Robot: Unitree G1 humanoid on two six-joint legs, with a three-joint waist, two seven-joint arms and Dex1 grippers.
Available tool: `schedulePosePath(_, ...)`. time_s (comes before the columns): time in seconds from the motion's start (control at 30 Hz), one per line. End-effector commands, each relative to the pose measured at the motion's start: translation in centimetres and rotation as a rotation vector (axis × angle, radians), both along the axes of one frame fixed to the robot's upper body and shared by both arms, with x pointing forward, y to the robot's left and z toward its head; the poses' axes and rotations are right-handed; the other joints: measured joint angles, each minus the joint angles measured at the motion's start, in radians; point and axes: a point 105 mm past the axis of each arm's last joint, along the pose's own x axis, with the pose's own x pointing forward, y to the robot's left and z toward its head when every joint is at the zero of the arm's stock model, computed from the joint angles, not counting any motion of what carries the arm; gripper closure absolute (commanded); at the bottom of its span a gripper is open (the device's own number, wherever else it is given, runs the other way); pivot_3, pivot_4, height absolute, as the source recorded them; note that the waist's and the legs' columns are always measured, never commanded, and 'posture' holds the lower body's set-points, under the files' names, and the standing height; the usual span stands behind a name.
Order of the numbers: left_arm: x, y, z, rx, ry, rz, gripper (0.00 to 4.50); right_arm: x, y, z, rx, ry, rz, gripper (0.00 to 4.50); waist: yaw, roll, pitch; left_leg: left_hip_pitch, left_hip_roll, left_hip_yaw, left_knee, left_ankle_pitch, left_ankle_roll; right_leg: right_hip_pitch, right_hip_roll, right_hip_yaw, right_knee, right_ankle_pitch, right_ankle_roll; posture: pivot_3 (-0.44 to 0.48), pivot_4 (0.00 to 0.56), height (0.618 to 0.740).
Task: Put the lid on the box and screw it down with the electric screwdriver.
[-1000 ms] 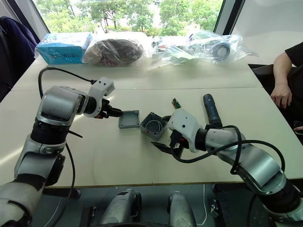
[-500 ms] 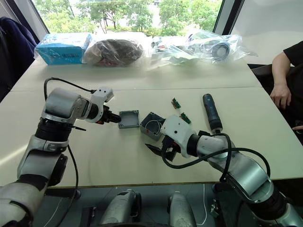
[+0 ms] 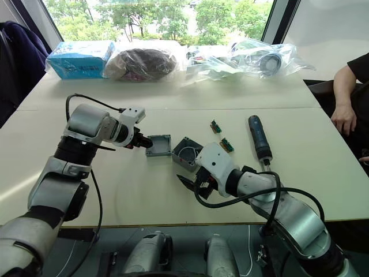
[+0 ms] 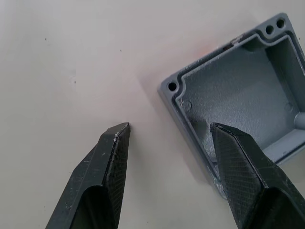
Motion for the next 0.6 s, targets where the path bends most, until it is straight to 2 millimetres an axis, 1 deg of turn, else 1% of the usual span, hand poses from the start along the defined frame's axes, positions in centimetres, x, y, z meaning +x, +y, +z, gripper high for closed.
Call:
schedulePosePath(0.03, -0.3, -0.1, -1.5, 0.006, 0.034, 0.001, 3.18, -0.3, -0.2, 1.4, 0.01, -0.064, -0.005, 0.0, -0.001, 0.0, 0.0, 0.0, 0.0, 0.0, 0.0, 0.0, 0.0, 0.0, 0.0, 0.0, 0.0, 0.0, 0.0, 0.0, 0.15, 0.74)
schedulePosePath(0.07, -0.4, -0.1, -1.6, 0.007, 0.035, 0.001, 3.48, -0.3, -0.3, 1.4, 0.009, -0.062, -0.009, 0.0, -0.001, 0.0, 0.0, 0.0, 0.0, 0.0, 0.0, 0.0, 0.0, 0.0, 0.0, 0.0, 0.0, 0.0, 0.0, 0.0, 0.15, 0.74)
schedulePosePath(0.1, -0.4, -0.1, -1.7, 0.005, 0.036, 0.003, 3.91, -0.3, -0.6, 1.4, 0.008, -0.062, -0.015, 0.0, -0.001, 0.0, 0.0, 0.0, 0.0, 0.0, 0.0, 0.0, 0.0, 0.0, 0.0, 0.0, 0.0, 0.0, 0.0, 0.0, 0.15, 0.74)
schedulePosePath(0.13, -0.5, -0.1, -1.8, 0.003, 0.037, 0.004, 4.23, -0.3, -0.8, 1.5, 0.008, -0.062, -0.02, 0.0, -0.001, 0.0, 0.0, 0.0, 0.0, 0.0, 0.0, 0.0, 0.0, 0.0, 0.0, 0.0, 0.0, 0.0, 0.0, 0.0, 0.15, 0.74)
schedulePosePath(0.17, -0.6, -0.1, -1.8, -0.003, 0.039, 0.007, 4.42, -0.2, -1.0, 1.7, 0.017, -0.063, -0.029, 0.0, -0.001, 0.0, 0.0, 0.0, 0.0, 0.0, 0.0, 0.0, 0.0, 0.0, 0.0, 0.0, 0.0, 0.0, 0.0, 0.0, 0.15, 0.74)
schedulePosePath(0.23, -0.5, -0.1, -1.8, -0.023, 0.03, 0.024, 4.42, 0.1, -1.5, 2.4, 0.061, -0.065, -0.046, 0.0, -0.001, 0.0, -0.001, 0.0, 0.0, 0.0, 0.0, 0.0, 0.0, 0.0, 0.0, 0.0, 0.0, 0.0, 0.0, 0.0, 0.15, 0.74)
schedulePosePath(0.3, 0.1, 0.5, -1.2, -0.025, -0.04, 0.021, 4.42, 0.4, -1.4, 3.9, 0.185, -0.064, -0.057, 0.0, -0.001, 0.0, -0.001, 0.0, 0.0, 0.0, 0.0, 0.0, 0.0, 0.0, 0.0, 0.0, 0.0, 0.0, 0.0, 0.0, 0.15, 0.74)
schedulePosePath(0.37, 1.7, 1.3, 0.4, -0.024, -0.211, -0.009, 4.42, 0.7, -1.5, 5.0, 0.285, -0.05, -0.064, 0.0, -0.003, 0.0, -0.001, 0.002, 0.0, 0.0, 0.0, 0.0, 0.0, 0.002, 0.0, 0.0, 0.0, 0.0, 0.0, 0.0, 0.15, 0.74)
schedulePosePath(0.4, 2.2, 1.5, 1.0, -0.033, -0.264, -0.01, 4.42, 0.8, -1.5, 5.2, 0.308, -0.041, -0.068, 0.0, -0.002, 0.0, -0.001, 0.003, 0.0, 0.0, -0.001, 0.0, 0.0, 0.002, 0.0, 0.0, 0.0, 0.0, 0.0, 0.0, 0.15, 0.74)
schedulePosePath(0.43, 2.5, 1.6, 1.4, -0.04, -0.291, -0.01, 4.42, 0.9, -1.7, 5.3, 0.319, -0.034, -0.072, 0.0, -0.001, 0.0, -0.001, 0.003, 0.001, 0.0, -0.001, 0.0, 0.0, 0.002, 0.0, 0.0, 0.0, 0.001, -0.001, 0.0, 0.15, 0.74)
schedulePosePath(0.5, 2.9, 0.9, 2.6, -0.142, -0.335, -0.025, 4.42, 1.0, -1.8, 5.5, 0.339, -0.016, -0.071, 0.0, 0.0, 0.0, -0.001, 0.002, 0.001, -0.001, -0.001, 0.0, -0.001, 0.001, -0.002, 0.0, 0.0, 0.001, -0.002, 0.0, 0.15, 0.74)
schedulePosePath(0.53, 3.3, 0.2, 4.7, -0.229, -0.422, -0.054, 4.42, 1.8, -2.3, 5.8, 0.385, -0.008, -0.105, 0.0, -0.002, 0.0, -0.001, 0.001, 0.0, -0.001, -0.001, 0.0, -0.001, 0.0, -0.002, 0.0, 0.0, 0.001, -0.002, 0.0, 0.15, 0.74)
schedulePosePath(0.57, 3.7, 0.0, 7.3, -0.314, -0.545, -0.085, 4.42, 3.1, -2.7, 6.4, 0.472, 0.01, -0.156, 0.0, -0.003, 0.0, 0.0, 0.0, 0.0, 0.0, -0.001, 0.0, -0.001, -0.001, -0.003, 0.0, -0.001, 0.001, -0.002, 0.0, 0.15, 0.74)
schedulePosePath(0.6, 3.8, -0.2, 9.1, -0.362, -0.632, -0.104, 4.42, 4.0, -3.1, 6.7, 0.533, 0.03, -0.19, 0.0, -0.005, -0.002, 0.0, -0.002, -0.001, 0.0, -0.001, 0.0, -0.001, -0.003, -0.004, 0.0, -0.001, 0.001, -0.002, 0.0, 0.15, 0.74)
